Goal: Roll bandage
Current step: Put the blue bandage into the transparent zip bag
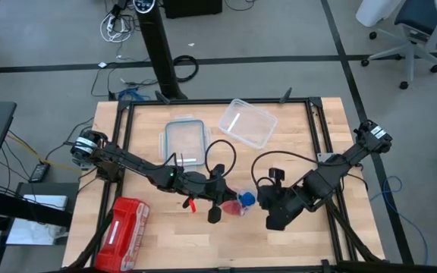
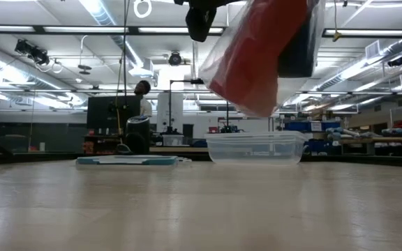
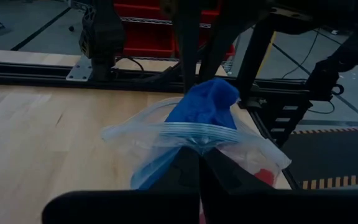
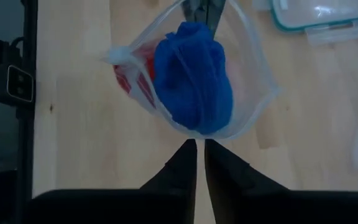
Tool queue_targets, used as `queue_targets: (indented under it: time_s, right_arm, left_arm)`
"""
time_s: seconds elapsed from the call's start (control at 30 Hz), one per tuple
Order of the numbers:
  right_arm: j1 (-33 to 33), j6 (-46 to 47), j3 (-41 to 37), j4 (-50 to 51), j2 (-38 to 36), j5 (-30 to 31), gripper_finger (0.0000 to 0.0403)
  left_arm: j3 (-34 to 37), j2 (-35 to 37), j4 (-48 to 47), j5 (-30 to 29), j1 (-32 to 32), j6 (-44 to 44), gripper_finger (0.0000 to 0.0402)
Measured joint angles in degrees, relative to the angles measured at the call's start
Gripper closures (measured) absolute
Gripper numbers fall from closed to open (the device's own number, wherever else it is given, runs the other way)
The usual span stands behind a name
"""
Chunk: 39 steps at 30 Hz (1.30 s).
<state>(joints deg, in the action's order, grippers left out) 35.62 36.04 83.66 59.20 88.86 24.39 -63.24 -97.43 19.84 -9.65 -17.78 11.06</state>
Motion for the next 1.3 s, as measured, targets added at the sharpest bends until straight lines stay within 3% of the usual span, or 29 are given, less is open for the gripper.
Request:
queue_targets:
  time_s: [0.13,0.3,0.63,0.87,1.3]
  right_arm:
    - [0.2,0.2,-2.0,-3.1,0.0,4.6,0.0364]
    - [-0.5,-1.6,-6.6,-10.1,0.1,1.5,0.035]
    - [-0.3,-0.1,-7.8,-9.9,0.1,1.0,0.0326]
    - [-0.5,-0.1,-7.8,-8.8,0.1,-2.2,0.0327]
    - [-0.8,-0.1,-7.8,-9.3,0.1,-1.8,0.033]
  left_arm:
    - [0.0,-0.4,0.3,-1.5,-0.2,0.0,0.0401]
    - [0.0,-2.6,1.2,-2.5,-0.6,0.1,0.0401]
    - [0.0,-4.3,2.1,-5.6,-1.1,1.1,0.0401]
    - [0.0,-4.3,1.9,-6.2,-1.2,0.0,0.0401]
    - [0.0,-4.3,0.7,-6.2,-1.3,-0.2,0.0401]
